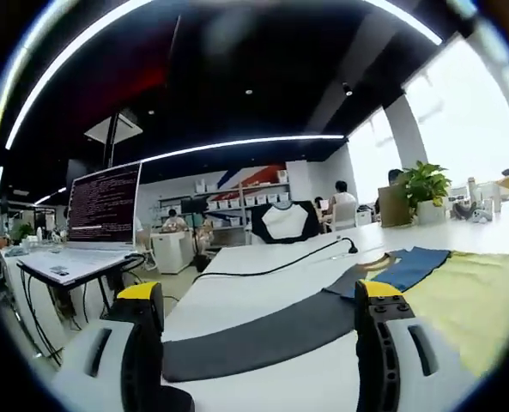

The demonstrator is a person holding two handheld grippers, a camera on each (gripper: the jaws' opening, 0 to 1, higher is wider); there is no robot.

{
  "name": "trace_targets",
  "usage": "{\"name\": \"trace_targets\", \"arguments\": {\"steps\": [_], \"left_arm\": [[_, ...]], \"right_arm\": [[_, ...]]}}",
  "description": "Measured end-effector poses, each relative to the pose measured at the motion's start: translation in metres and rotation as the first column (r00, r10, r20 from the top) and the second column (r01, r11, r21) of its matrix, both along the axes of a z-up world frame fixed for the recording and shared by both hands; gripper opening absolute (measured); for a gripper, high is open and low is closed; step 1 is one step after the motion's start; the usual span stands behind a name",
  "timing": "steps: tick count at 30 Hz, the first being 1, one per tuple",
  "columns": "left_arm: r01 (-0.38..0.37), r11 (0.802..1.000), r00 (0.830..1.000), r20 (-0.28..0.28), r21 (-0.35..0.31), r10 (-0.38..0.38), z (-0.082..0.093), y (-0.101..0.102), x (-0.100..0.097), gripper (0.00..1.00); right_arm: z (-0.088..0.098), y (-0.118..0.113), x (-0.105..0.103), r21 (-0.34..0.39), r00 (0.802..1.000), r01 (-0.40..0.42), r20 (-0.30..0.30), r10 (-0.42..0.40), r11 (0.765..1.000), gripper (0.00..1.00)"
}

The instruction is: Fold the garment on the visible template until the final outline fits inside the template.

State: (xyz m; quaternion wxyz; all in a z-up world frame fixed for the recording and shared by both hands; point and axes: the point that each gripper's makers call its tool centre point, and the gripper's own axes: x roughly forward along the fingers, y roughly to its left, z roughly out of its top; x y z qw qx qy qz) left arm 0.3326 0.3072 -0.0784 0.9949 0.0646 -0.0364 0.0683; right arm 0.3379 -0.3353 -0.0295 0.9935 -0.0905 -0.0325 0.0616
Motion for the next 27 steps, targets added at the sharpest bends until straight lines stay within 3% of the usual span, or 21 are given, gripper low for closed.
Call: {"name": "trace_targets", "arguments": {"steps": [3, 7, 9, 10, 11, 12, 15, 17, 23, 26, 27], "left_arm": [[-0.054, 0.997, 0.998, -0.041, -0.059, 0.051, -0.015, 0.017, 0.016, 0.89], [-0.140, 0.985, 0.987, -0.092, -0.103, 0.131, -0.033, 0.038, 0.032, 0.90], [-0.158, 0.987, 0.958, -0.245, -0.007, 0.152, -0.055, 0.046, 0.040, 0.96], [-0.207, 0.978, 0.952, -0.237, -0.037, 0.192, -0.056, 0.055, 0.044, 0.98], [-0.214, 0.973, 0.959, -0.208, -0.085, 0.193, -0.054, 0.057, 0.048, 0.98], [-0.212, 0.970, 0.957, -0.225, -0.123, 0.180, -0.058, 0.058, 0.051, 0.95], [-0.216, 0.971, 0.954, -0.235, -0.106, 0.187, -0.059, 0.064, 0.058, 0.93], [-0.214, 0.975, 0.943, -0.270, -0.051, 0.193, -0.064, 0.065, 0.060, 0.92], [-0.243, 0.952, 0.939, -0.289, -0.187, 0.183, -0.082, 0.072, 0.063, 0.84], [-0.263, 0.941, 0.920, -0.350, -0.213, 0.178, -0.098, 0.070, 0.062, 0.83], [-0.267, 0.942, 0.920, -0.344, -0.202, 0.187, -0.098, 0.072, 0.063, 0.83]], "right_arm": [[-0.003, 0.003, -0.001, 0.008, 1.000, -0.025, -0.008, 0.026, 1.000, 1.00], [-0.005, 0.000, -0.003, 0.011, 1.000, -0.021, -0.010, 0.021, 1.000, 1.00], [-0.004, -0.006, -0.005, 0.013, 1.000, -0.004, 0.004, 0.004, 1.000, 1.00], [-0.004, -0.008, -0.006, 0.006, 1.000, 0.002, 0.004, -0.002, 1.000, 1.00], [-0.005, -0.009, -0.006, -0.003, 1.000, 0.006, 0.001, -0.006, 1.000, 1.00], [-0.005, -0.011, -0.006, -0.009, 1.000, 0.011, 0.001, -0.011, 1.000, 1.00], [-0.004, -0.016, -0.006, 0.005, 1.000, 0.016, 0.008, -0.016, 1.000, 0.99], [0.003, -0.017, -0.006, 0.071, 0.999, 0.005, 0.051, -0.008, 0.997, 0.95], [-0.005, -0.027, -0.007, 0.047, 0.999, 0.029, 0.019, -0.030, 0.998, 0.95], [-0.004, -0.033, -0.009, 0.059, 0.999, 0.037, 0.020, -0.038, 0.998, 0.95], [-0.004, -0.034, -0.010, 0.060, 0.999, 0.041, 0.021, -0.042, 0.997, 0.95]]}}
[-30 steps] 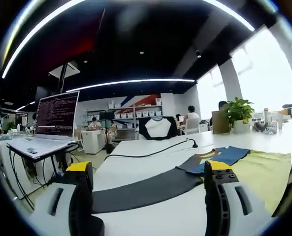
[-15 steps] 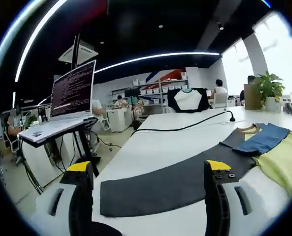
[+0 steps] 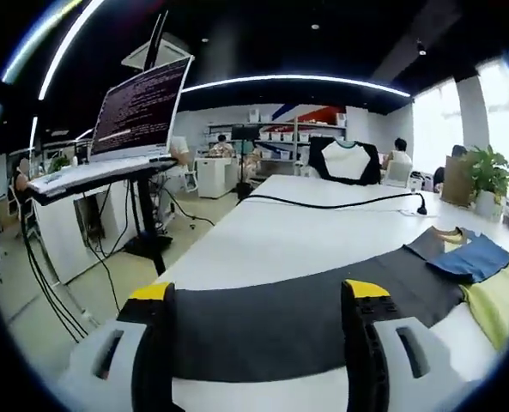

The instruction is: Fold the garment on the visible template until the final outline fits inside the template.

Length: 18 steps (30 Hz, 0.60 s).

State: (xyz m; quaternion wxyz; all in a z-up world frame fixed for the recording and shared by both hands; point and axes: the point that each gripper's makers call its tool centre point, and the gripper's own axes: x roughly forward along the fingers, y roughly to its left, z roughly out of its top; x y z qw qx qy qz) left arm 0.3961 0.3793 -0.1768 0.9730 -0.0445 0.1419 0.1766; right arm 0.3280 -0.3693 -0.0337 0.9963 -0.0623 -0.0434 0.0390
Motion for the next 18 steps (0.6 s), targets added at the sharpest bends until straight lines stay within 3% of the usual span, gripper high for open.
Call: {"name": "trace_targets", "arguments": {"steps": [8, 10, 12, 15, 16, 18], "left_arm": [[-0.063, 0.998, 0.998, 0.030, -0.019, 0.064, -0.003, 0.014, -0.001, 0.76], [-0.085, 0.996, 0.996, 0.020, -0.008, 0.085, -0.004, 0.019, -0.001, 0.75], [-0.099, 0.995, 0.995, -0.025, 0.034, 0.100, -0.011, 0.025, -0.003, 0.67], [-0.123, 0.992, 0.991, -0.055, 0.004, 0.123, -0.022, 0.027, -0.005, 0.63], [-0.121, 0.991, 0.991, -0.051, 0.061, 0.124, -0.017, 0.030, -0.005, 0.63], [-0.126, 0.991, 0.991, -0.049, 0.032, 0.128, -0.017, 0.028, -0.004, 0.61]], "right_arm": [[-0.009, -0.011, -0.001, -0.022, 0.999, 0.031, -0.035, -0.032, 0.999, 0.95], [-0.010, -0.011, -0.001, -0.015, 0.999, 0.030, -0.039, -0.031, 0.999, 0.95], [-0.011, -0.010, 0.000, -0.014, 0.999, 0.030, -0.043, -0.031, 0.999, 0.95], [-0.012, -0.007, 0.000, -0.014, 0.999, 0.019, -0.045, -0.020, 1.000, 0.95], [-0.012, -0.007, 0.000, -0.014, 0.999, 0.017, -0.045, -0.018, 1.000, 0.95], [-0.013, -0.007, 0.000, -0.016, 0.999, 0.018, -0.051, -0.019, 1.000, 0.95]]}}
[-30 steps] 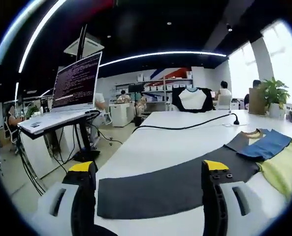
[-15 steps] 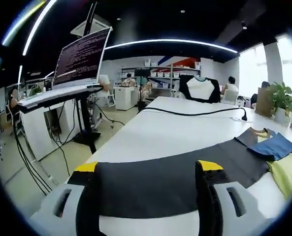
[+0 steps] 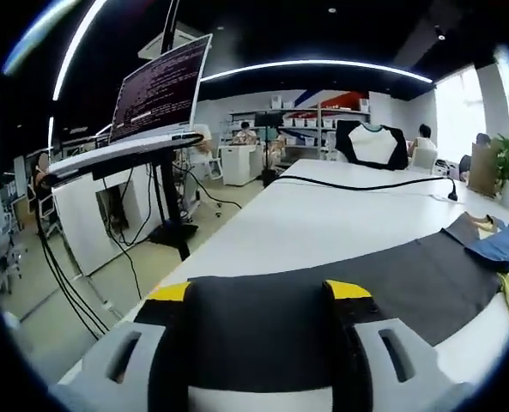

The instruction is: Fold the garment on the visible template until the final outline fits inside the template.

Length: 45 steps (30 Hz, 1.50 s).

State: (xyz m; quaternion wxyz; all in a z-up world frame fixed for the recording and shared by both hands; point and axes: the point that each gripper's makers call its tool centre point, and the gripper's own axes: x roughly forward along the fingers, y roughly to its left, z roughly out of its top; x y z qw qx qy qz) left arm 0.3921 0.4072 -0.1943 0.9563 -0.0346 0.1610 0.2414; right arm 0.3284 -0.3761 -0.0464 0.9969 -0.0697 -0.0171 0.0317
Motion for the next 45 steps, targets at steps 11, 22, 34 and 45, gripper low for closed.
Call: {"name": "trace_targets", "arguments": {"steps": [11, 22, 34, 45], "left_arm": [[0.014, 1.000, 1.000, -0.021, 0.000, -0.014, 0.001, -0.003, 0.002, 0.18], [0.009, 1.000, 1.000, -0.004, -0.007, -0.009, 0.001, -0.004, 0.000, 0.04], [0.089, 0.994, 0.981, 0.177, -0.064, -0.076, 0.038, -0.014, 0.006, 0.04], [0.116, 0.990, 0.970, 0.222, -0.079, -0.096, 0.069, -0.026, 0.000, 0.04]], "right_arm": [[0.002, -0.004, -0.004, 0.010, 1.000, 0.006, 0.007, -0.006, 1.000, 0.94], [0.000, -0.007, -0.004, 0.022, 1.000, 0.008, 0.006, -0.008, 1.000, 0.94], [0.001, -0.015, -0.005, 0.000, 0.999, 0.040, 0.001, -0.040, 0.999, 0.92], [-0.014, -0.018, 0.000, 0.010, 0.998, 0.035, -0.052, -0.034, 0.999, 0.93]]}}
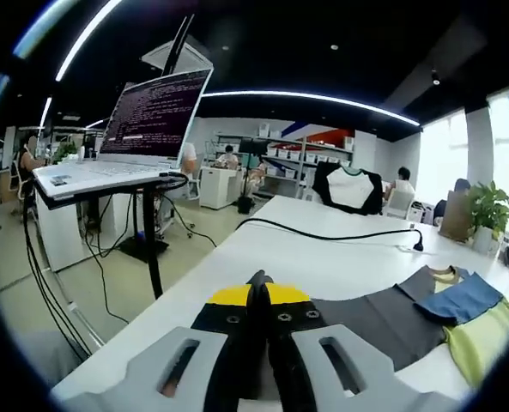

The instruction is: Fold the garment on the visible template until the final outline fits inside the template.

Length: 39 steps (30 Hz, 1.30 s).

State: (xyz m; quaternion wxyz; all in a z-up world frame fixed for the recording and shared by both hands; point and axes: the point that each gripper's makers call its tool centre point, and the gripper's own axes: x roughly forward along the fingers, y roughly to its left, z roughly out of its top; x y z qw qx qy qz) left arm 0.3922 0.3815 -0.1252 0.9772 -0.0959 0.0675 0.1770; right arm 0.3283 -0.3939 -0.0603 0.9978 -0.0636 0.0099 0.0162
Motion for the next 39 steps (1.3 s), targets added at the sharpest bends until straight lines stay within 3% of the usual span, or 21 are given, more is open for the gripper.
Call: {"name": "trace_targets", "arguments": {"steps": [5, 9, 16, 22, 39], "left_arm": [[0.072, 0.997, 0.996, 0.049, 0.027, -0.073, 0.031, -0.012, 0.008, 0.04], [0.079, 0.996, 0.996, 0.045, 0.047, -0.081, 0.050, -0.017, 0.014, 0.04], [0.184, 0.983, 0.976, 0.116, -0.004, -0.183, 0.092, -0.045, 0.030, 0.03], [0.223, 0.972, 0.967, 0.112, 0.078, -0.231, 0.132, -0.069, 0.043, 0.03], [0.361, 0.926, 0.920, 0.119, 0.108, -0.373, 0.182, -0.157, 0.071, 0.03]], "right_arm": [[-0.003, 0.003, 0.001, 0.007, 1.000, -0.012, -0.013, 0.012, 1.000, 0.93], [-0.006, 0.005, 0.004, 0.020, 1.000, -0.021, -0.022, 0.021, 1.000, 0.93], [-0.014, 0.004, 0.007, 0.013, 0.998, -0.024, -0.051, 0.024, 1.000, 0.93], [-0.017, 0.005, 0.007, 0.020, 0.998, -0.023, -0.056, 0.024, 1.000, 0.93], [-0.015, 0.009, 0.007, 0.024, 0.998, -0.035, -0.052, 0.036, 0.999, 0.92]]}}
